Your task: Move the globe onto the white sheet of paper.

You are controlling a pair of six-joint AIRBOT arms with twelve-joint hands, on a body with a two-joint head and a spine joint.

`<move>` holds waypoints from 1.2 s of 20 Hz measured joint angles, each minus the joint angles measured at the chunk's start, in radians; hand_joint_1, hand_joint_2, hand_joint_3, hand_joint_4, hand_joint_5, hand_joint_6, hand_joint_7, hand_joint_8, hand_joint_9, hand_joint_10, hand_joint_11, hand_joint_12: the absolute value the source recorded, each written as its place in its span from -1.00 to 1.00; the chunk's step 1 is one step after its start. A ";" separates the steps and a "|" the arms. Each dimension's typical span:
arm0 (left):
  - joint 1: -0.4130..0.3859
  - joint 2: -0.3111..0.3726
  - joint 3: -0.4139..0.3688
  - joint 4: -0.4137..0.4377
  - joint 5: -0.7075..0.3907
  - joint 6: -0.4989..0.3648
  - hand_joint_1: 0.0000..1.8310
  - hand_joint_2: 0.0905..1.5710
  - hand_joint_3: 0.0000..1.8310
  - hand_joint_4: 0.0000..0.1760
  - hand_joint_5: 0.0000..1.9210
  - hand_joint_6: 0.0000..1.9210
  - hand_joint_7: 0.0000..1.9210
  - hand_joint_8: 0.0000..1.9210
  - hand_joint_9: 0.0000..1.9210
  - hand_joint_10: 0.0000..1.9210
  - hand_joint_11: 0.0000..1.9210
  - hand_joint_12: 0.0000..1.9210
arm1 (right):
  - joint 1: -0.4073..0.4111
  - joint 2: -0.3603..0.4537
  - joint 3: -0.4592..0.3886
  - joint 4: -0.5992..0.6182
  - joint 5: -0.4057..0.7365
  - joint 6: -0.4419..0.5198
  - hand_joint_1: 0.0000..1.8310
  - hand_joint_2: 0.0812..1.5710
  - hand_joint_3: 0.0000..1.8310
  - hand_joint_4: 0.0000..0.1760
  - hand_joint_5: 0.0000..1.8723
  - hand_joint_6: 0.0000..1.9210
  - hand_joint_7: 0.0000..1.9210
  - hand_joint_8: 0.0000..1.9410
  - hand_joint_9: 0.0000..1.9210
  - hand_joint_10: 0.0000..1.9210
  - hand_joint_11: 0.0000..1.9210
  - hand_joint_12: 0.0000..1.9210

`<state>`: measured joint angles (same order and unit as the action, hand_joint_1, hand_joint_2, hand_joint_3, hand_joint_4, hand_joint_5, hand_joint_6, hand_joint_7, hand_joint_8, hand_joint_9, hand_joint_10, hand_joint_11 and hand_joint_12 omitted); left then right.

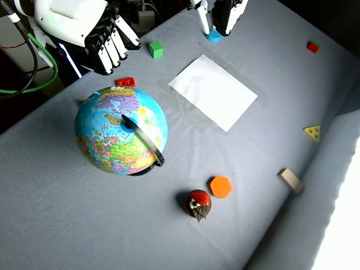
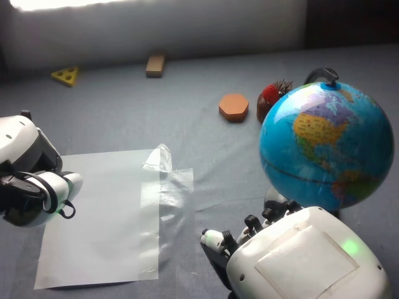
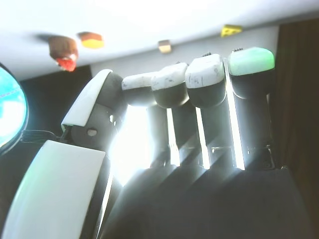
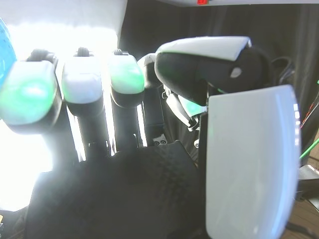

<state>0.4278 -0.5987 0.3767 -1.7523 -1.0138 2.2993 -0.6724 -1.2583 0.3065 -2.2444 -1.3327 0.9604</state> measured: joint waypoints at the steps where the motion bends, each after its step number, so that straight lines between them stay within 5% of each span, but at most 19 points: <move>1: 0.000 0.003 0.000 -0.001 0.001 0.000 -0.97 0.42 -0.80 -0.65 -0.90 -0.90 -0.94 -0.95 -0.98 -0.93 -1.00 -0.84 | 0.000 0.000 0.000 0.000 0.000 0.000 -0.93 0.22 -0.69 -1.00 -0.84 -0.79 -0.79 -0.92 -0.87 -0.90 -1.00 -0.96; 3: 0.001 0.003 0.000 -0.003 -0.006 0.000 -0.97 0.42 -0.80 -0.65 -0.90 -0.90 -0.94 -0.95 -0.98 -0.93 -1.00 -0.84 | 0.000 0.000 0.000 0.000 -0.001 -0.003 -0.93 0.22 -0.69 -1.00 -0.84 -0.79 -0.79 -0.92 -0.87 -0.90 -1.00 -0.96; 5: 0.002 0.005 0.000 -0.019 -0.005 0.001 -0.98 0.53 -0.97 -0.65 -0.86 -0.99 -0.92 -1.00 -0.95 -0.99 -1.00 -0.89 | 0.000 0.000 0.000 0.008 0.001 -0.003 -0.95 0.39 -0.96 -1.00 -0.76 -0.97 -0.75 -1.00 -0.84 -0.98 -1.00 -1.00; 9: -0.007 0.006 -0.015 0.003 -0.049 -0.002 -0.96 0.54 -0.99 -0.65 -0.86 -1.00 -0.91 -1.00 -0.93 -0.99 -1.00 -0.83 | 0.000 0.000 0.000 -0.005 -0.002 -0.003 -0.95 0.40 -0.98 -1.00 -0.76 -0.98 -0.76 -1.00 -0.83 -0.98 -0.99 -0.99; 11: 0.064 0.005 -0.050 0.055 -0.072 -0.056 -0.97 0.54 -0.99 -0.65 -0.86 -1.00 -0.91 -1.00 -0.93 -0.99 -1.00 -0.82 | -0.013 0.011 -0.005 0.000 0.003 -0.008 -0.95 0.40 -0.98 -1.00 -0.76 -0.98 -0.76 -1.00 -0.83 -0.99 -0.98 -0.99; 14: 0.241 0.003 -0.063 0.254 -0.096 -0.302 -0.98 0.55 -1.00 -0.65 -0.85 -1.00 -0.90 -1.00 -0.93 -1.00 -1.00 -0.86 | -0.040 0.037 -0.011 -0.007 0.020 -0.009 -0.96 0.40 -0.98 -1.00 -0.72 -0.97 -0.75 -0.99 -0.81 -0.98 -0.95 -0.97; 15: 0.314 -0.004 -0.065 0.350 -0.121 -0.389 -0.98 0.55 -1.00 -0.65 -0.86 -1.00 -0.90 -1.00 -0.93 -1.00 -1.00 -0.87 | -0.055 0.056 -0.020 -0.006 0.039 0.000 -0.95 0.42 -1.00 -1.00 -0.70 -0.99 -0.76 -0.99 -0.79 -0.99 -1.00 -0.71; 17: 0.408 -0.015 -0.065 0.478 -0.166 -0.500 -0.98 0.55 -1.00 -0.64 -0.87 -1.00 -0.91 -1.00 -0.94 -1.00 -1.00 -0.91 | -0.098 0.095 -0.031 -0.056 0.078 0.047 -0.95 0.42 -1.00 -1.00 -0.74 -1.00 -0.76 -1.00 -0.84 -0.99 -1.00 -0.81; 18: 0.499 -0.030 -0.065 0.593 -0.219 -0.603 -0.97 0.55 -1.00 -0.63 -0.89 -1.00 -0.92 -1.00 -0.95 -1.00 -1.00 -0.92 | -0.161 0.143 -0.043 -0.163 0.117 0.117 -0.95 0.41 -1.00 -1.00 -0.76 -1.00 -0.76 -1.00 -0.88 -0.99 -1.00 -0.97; 20: 0.614 -0.058 -0.059 0.702 -0.284 -0.733 -0.97 0.55 -1.00 -0.66 -0.90 -1.00 -0.92 -1.00 -0.95 -1.00 -1.00 -0.92 | -0.243 0.192 -0.051 -0.337 0.142 0.209 -0.95 0.41 -1.00 -1.00 -0.77 -1.00 -0.77 -1.00 -0.88 -1.00 -1.00 -0.98; 24: 0.832 -0.125 -0.060 0.819 -0.420 -0.871 -0.96 0.55 -1.00 -1.00 -0.92 -1.00 -0.93 -1.00 -0.96 -1.00 -1.00 -0.95 | -0.341 0.262 -0.055 -0.544 0.150 0.301 -0.96 0.42 -1.00 -1.00 -0.74 -0.99 -0.78 -1.00 -0.84 -0.99 -1.00 -0.80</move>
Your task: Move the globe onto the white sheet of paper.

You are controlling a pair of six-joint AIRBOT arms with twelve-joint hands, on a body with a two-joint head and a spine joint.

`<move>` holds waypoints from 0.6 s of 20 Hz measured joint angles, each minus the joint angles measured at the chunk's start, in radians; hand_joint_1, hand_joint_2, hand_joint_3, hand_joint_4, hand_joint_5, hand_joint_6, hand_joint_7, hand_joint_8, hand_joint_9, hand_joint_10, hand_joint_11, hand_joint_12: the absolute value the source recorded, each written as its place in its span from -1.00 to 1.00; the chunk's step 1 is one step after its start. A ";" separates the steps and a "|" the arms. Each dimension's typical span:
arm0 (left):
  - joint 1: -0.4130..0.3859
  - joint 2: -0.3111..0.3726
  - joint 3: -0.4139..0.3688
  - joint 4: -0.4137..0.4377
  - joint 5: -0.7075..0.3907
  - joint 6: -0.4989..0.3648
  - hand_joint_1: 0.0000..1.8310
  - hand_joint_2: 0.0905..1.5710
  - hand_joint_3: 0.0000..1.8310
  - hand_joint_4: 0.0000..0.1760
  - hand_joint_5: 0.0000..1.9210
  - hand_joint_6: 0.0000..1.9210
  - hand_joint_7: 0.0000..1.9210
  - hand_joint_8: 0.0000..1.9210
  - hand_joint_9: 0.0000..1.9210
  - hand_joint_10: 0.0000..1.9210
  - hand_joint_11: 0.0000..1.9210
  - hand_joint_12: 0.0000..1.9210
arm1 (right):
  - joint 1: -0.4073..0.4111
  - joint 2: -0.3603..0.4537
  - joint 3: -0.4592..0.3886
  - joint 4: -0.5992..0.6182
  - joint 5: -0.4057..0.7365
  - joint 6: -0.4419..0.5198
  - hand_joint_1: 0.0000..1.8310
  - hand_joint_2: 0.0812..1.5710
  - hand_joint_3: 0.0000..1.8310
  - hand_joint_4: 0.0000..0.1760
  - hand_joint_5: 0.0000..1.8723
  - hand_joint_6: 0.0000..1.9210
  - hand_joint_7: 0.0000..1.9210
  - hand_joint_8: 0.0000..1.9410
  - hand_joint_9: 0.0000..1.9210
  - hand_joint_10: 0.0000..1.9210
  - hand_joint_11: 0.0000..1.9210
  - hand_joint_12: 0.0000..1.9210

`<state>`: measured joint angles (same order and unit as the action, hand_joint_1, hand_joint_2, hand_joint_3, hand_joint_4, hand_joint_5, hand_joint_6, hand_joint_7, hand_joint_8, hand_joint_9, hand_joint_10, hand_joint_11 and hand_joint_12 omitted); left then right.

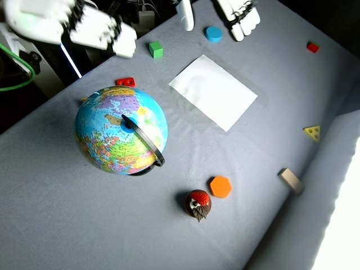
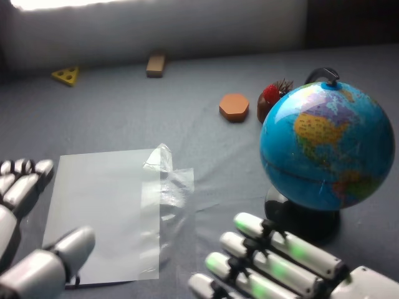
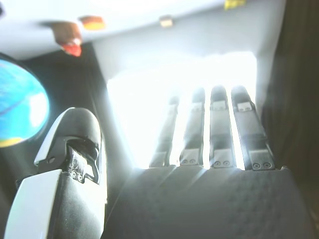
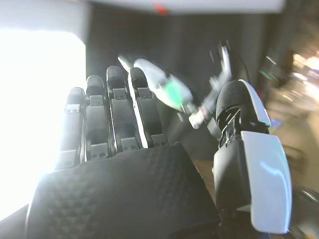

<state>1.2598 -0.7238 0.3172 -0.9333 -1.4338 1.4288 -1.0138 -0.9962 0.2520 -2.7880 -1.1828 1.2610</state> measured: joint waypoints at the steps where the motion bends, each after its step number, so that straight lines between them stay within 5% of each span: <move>1: 0.044 -0.025 0.006 0.033 -0.034 -0.030 -0.96 0.55 -1.00 -1.00 -0.92 -1.00 -0.93 -1.00 -0.96 -1.00 -1.00 -0.95 | -0.012 0.028 0.006 -0.010 0.008 0.030 -0.96 0.42 -1.00 -1.00 -0.74 -0.99 -0.77 -1.00 -0.84 -0.99 -1.00 -0.79; 5: 0.173 -0.099 0.050 0.184 -0.134 -0.104 -0.98 0.55 -1.00 -1.00 -0.92 -1.00 -0.93 -1.00 -0.97 -1.00 -1.00 -0.98 | -0.079 0.187 0.067 -0.146 0.131 0.347 -0.96 0.42 -1.00 -1.00 -0.76 -1.00 -0.78 -1.00 -0.83 -0.99 -1.00 -0.79; 12: 0.293 -0.110 0.139 0.359 -0.153 -0.162 -0.97 0.55 -1.00 -1.00 -0.92 -1.00 -0.93 -1.00 -0.97 -1.00 -1.00 -1.00 | -0.156 0.264 0.141 -0.166 0.292 0.429 -0.98 0.43 -1.00 -1.00 -0.78 -1.00 -0.79 -1.00 -0.86 -1.00 -1.00 -0.87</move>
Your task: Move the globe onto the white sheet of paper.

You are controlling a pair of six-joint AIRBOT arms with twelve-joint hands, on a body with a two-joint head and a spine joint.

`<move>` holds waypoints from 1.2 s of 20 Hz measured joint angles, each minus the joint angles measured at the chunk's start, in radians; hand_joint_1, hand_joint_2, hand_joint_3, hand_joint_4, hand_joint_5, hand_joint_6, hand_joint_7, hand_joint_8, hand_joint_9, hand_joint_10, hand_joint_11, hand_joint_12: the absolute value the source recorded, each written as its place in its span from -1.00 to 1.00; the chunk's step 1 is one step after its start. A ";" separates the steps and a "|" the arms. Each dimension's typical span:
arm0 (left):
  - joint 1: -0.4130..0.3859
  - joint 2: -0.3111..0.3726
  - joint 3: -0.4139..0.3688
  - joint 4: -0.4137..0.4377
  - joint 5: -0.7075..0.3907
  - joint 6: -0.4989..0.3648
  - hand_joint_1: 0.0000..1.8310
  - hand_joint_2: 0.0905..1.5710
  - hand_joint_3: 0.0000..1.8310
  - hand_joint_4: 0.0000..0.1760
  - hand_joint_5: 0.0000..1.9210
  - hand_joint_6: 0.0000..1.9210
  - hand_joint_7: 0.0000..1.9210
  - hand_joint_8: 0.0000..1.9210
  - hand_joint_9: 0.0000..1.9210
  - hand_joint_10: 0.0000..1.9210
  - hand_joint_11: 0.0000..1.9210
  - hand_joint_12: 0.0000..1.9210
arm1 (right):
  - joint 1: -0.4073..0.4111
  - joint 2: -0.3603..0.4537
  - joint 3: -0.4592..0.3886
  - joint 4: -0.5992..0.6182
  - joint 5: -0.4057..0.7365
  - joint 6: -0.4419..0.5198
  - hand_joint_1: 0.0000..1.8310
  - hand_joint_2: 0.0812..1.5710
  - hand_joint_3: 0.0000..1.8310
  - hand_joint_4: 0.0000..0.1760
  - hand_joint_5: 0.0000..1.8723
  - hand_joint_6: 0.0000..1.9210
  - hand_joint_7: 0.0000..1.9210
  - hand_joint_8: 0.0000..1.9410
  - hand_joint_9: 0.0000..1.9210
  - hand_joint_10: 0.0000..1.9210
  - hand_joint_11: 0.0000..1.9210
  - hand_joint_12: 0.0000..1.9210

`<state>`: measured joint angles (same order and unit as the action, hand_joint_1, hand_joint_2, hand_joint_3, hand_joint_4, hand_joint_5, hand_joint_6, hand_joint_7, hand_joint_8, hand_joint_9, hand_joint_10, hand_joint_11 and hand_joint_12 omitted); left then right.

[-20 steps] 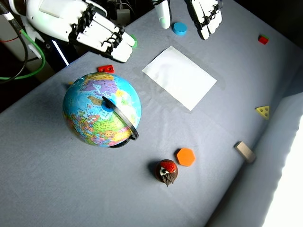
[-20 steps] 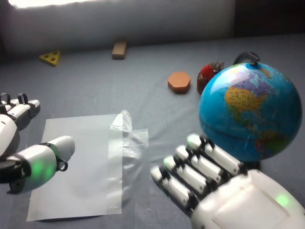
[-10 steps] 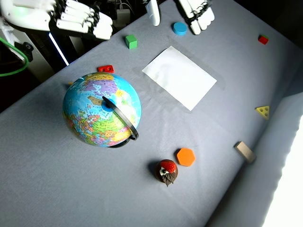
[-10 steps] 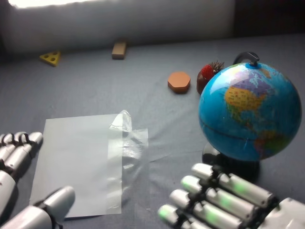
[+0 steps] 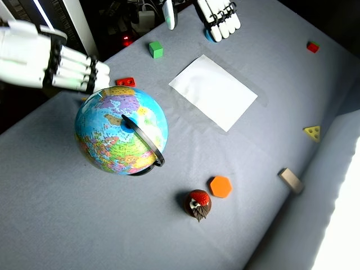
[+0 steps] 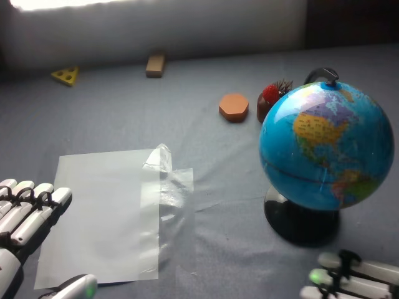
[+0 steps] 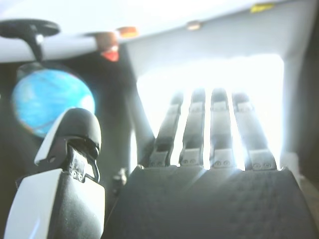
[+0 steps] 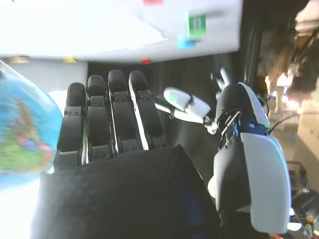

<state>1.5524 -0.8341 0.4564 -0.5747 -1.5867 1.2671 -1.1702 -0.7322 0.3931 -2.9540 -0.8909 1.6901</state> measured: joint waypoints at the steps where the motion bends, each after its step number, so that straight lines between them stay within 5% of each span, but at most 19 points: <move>1: 0.008 -0.006 0.024 0.021 -0.001 -0.005 -0.97 0.55 -1.00 -1.00 -0.92 -1.00 -0.93 -1.00 -0.97 -1.00 -1.00 -1.00 | -0.028 0.011 0.006 -0.001 0.001 0.000 -0.98 0.43 -1.00 -1.00 -0.78 -1.00 -0.79 -1.00 -0.85 -1.00 -1.00 -0.84; 6: 0.026 -0.011 0.105 0.127 0.072 -0.022 -0.96 0.54 -1.00 -1.00 -0.92 -1.00 -0.94 -1.00 -0.97 -1.00 -1.00 -1.00 | -0.118 0.021 0.065 -0.016 -0.015 0.023 -0.98 0.43 -1.00 -1.00 -0.78 -1.00 -0.80 -1.00 -0.85 -1.00 -1.00 -0.90; 13: 0.019 -0.079 0.203 0.174 0.177 -0.045 -0.99 0.55 -1.00 -1.00 -0.92 -1.00 -0.95 -1.00 -0.98 -1.00 -1.00 -1.00 | -0.116 0.043 0.226 -0.023 -0.080 0.192 -0.98 0.44 -1.00 -1.00 -0.79 -1.00 -0.80 -1.00 -0.87 -1.00 -1.00 -0.91; 18: -0.045 -0.116 0.267 0.244 0.266 -0.046 -1.00 0.55 -1.00 -1.00 -0.92 -1.00 -0.95 -1.00 -0.98 -1.00 -1.00 -1.00 | 0.031 0.015 0.339 -0.023 -0.007 0.178 -0.98 0.44 -1.00 -1.00 -0.80 -1.00 -0.80 -1.00 -0.87 -1.00 -1.00 -0.91; 24: -0.084 -0.139 0.325 0.254 0.331 -0.061 -0.99 0.55 -1.00 -1.00 -0.94 -1.00 -0.96 -1.00 -0.98 -1.00 -1.00 -1.00 | 0.146 -0.059 0.482 -0.024 0.253 0.200 -0.98 0.44 -1.00 -1.00 -0.82 -1.00 -0.81 -1.00 -0.88 -1.00 -1.00 -0.92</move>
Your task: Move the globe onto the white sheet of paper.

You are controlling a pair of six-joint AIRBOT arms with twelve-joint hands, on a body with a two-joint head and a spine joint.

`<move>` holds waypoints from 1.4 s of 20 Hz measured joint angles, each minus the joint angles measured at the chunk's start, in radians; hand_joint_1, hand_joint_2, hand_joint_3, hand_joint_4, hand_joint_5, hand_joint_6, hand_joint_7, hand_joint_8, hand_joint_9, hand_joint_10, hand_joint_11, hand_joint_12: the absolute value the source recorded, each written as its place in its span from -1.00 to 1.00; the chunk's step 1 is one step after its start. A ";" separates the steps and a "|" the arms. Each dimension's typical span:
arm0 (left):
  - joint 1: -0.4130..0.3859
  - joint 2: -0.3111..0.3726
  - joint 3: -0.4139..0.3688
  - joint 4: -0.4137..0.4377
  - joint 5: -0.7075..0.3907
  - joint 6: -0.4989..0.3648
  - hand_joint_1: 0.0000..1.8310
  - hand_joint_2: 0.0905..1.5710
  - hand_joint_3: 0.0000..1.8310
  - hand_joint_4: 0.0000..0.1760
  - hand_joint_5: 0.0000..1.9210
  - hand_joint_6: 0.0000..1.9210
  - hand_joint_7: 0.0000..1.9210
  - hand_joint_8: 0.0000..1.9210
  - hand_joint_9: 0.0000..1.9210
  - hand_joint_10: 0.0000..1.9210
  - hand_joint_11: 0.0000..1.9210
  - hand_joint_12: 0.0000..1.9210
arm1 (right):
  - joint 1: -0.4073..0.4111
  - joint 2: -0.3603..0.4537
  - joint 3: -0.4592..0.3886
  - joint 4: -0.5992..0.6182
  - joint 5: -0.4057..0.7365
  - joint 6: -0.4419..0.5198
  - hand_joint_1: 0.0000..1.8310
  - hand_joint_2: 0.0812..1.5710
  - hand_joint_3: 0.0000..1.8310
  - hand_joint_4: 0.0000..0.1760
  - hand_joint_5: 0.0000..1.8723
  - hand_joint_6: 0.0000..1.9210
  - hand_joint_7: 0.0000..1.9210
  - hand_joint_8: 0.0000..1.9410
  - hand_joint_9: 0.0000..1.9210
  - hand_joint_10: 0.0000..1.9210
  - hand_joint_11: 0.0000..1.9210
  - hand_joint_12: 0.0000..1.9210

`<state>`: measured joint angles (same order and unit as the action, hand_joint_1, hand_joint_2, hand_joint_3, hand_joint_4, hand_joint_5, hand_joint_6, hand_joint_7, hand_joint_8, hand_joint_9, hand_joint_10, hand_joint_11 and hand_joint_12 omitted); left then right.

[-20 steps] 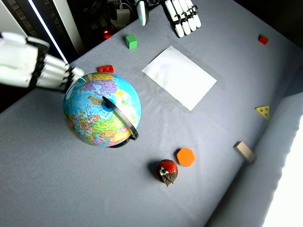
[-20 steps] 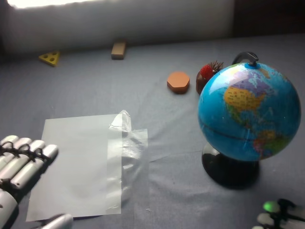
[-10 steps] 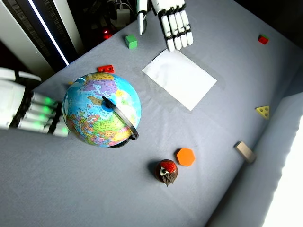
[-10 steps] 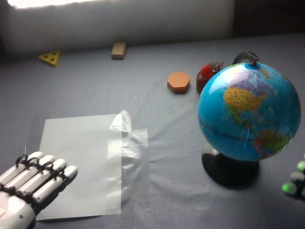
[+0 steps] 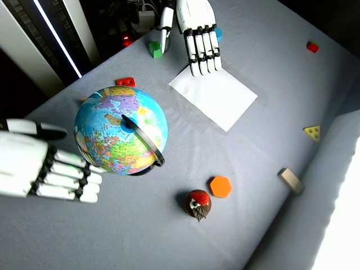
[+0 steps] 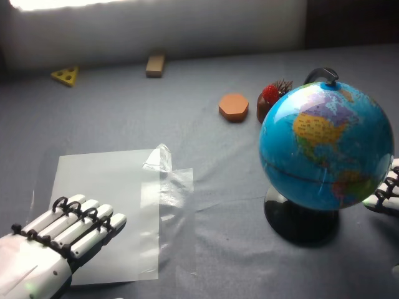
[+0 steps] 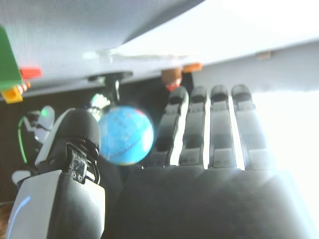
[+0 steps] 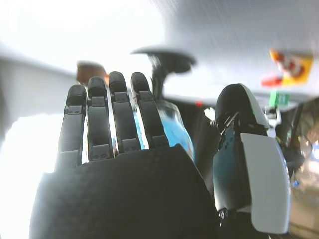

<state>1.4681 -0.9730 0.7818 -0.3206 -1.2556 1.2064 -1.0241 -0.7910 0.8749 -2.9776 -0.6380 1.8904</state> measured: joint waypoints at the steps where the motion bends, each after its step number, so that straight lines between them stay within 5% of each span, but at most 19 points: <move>1: -0.006 -0.002 0.005 0.000 0.008 -0.007 -0.99 0.55 -1.00 -1.00 -0.94 -1.00 -0.96 -1.00 -0.98 -1.00 -1.00 -1.00 | 0.012 -0.014 0.017 0.000 0.036 0.000 -0.98 0.44 -1.00 -1.00 -0.82 -1.00 -0.81 -1.00 -0.88 -1.00 -1.00 -0.93; 14: -0.029 -0.025 0.034 0.015 0.103 -0.041 -0.98 0.55 -1.00 -1.00 -0.94 -1.00 -0.97 -1.00 -0.99 -1.00 -1.00 -1.00 | 0.161 -0.053 0.033 0.000 0.173 0.007 -0.98 0.44 -1.00 -1.00 -0.82 -1.00 -0.82 -1.00 -0.87 -1.00 -1.00 -0.90; 20: -0.046 -0.023 0.053 0.034 0.124 -0.070 -1.00 0.56 -1.00 -1.00 -0.94 -1.00 -0.96 -1.00 -0.99 -1.00 -1.00 -1.00 | 0.194 0.090 -0.056 0.000 0.159 0.040 -0.98 0.44 -1.00 -1.00 -0.80 -0.99 -0.81 -1.00 -0.87 -1.00 -1.00 -0.93; 28: -0.055 -0.014 0.053 0.053 0.157 -0.094 -1.00 0.56 -1.00 -1.00 -0.94 -1.00 -0.97 -1.00 -0.99 -1.00 -1.00 -1.00 | 0.200 0.163 -0.067 0.000 0.223 0.144 -0.98 0.44 -1.00 -1.00 -0.79 -0.99 -0.81 -1.00 -0.87 -1.00 -1.00 -0.94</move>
<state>1.4128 -0.9871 0.8352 -0.2672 -1.0985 1.1122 -0.8242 -0.6285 0.8082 -2.9776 -0.4149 2.0346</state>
